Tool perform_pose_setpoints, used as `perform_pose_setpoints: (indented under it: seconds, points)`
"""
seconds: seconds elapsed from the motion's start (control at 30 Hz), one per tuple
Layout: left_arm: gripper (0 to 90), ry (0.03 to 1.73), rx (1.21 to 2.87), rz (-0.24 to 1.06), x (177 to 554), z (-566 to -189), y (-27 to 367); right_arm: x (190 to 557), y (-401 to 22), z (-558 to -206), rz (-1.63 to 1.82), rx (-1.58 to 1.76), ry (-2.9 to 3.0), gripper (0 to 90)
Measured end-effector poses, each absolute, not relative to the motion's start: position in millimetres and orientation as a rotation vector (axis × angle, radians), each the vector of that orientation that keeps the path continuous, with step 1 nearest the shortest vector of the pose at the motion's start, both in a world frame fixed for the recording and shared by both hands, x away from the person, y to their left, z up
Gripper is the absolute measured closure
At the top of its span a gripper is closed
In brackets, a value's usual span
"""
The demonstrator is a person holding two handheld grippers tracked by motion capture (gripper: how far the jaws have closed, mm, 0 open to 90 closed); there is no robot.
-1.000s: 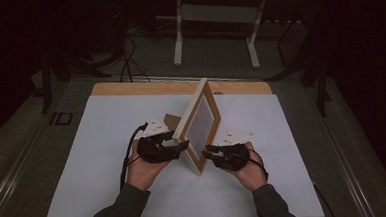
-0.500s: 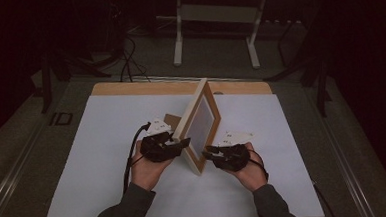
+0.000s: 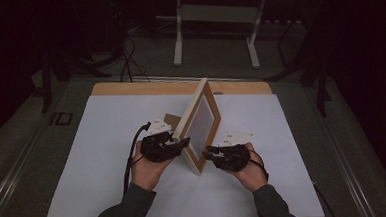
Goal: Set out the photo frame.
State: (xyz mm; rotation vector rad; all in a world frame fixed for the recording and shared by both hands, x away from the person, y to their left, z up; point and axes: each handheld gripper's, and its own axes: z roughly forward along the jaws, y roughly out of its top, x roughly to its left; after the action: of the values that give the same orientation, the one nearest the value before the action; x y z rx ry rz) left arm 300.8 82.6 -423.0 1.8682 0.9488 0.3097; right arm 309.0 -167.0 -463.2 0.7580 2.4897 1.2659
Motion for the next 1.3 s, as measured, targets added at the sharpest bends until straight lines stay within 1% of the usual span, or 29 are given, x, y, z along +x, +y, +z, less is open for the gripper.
perform_pose_setpoints:
  seconds: [0.13, 0.33, 0.6, 0.63, 0.77, 1.3]
  points:
    - [64.0, 0.973, 1.851, 0.306, 303, -423, 86, 309, -168, -463, 1.268, 0.757, 2.489, 71.2]
    - [65.9, 0.996, 1.840, 0.314, 306, -423, 89, 309, -169, -463, 1.268, 0.761, 2.487, 71.3]
    - [68.2, 1.023, 1.817, 0.289, 313, -424, 97, 309, -169, -464, 1.265, 0.759, 2.488, 71.2]
    - [68.3, 1.017, 1.817, 0.258, 316, -424, 100, 309, -169, -463, 1.265, 0.760, 2.488, 71.1]
    - [69.1, 1.011, 1.810, 0.207, 321, -425, 104, 309, -169, -463, 1.265, 0.755, 2.487, 70.8]
    - [69.5, 0.944, 1.830, 0.126, 333, -426, 112, 311, -170, -459, 1.263, 0.765, 2.475, 69.9]
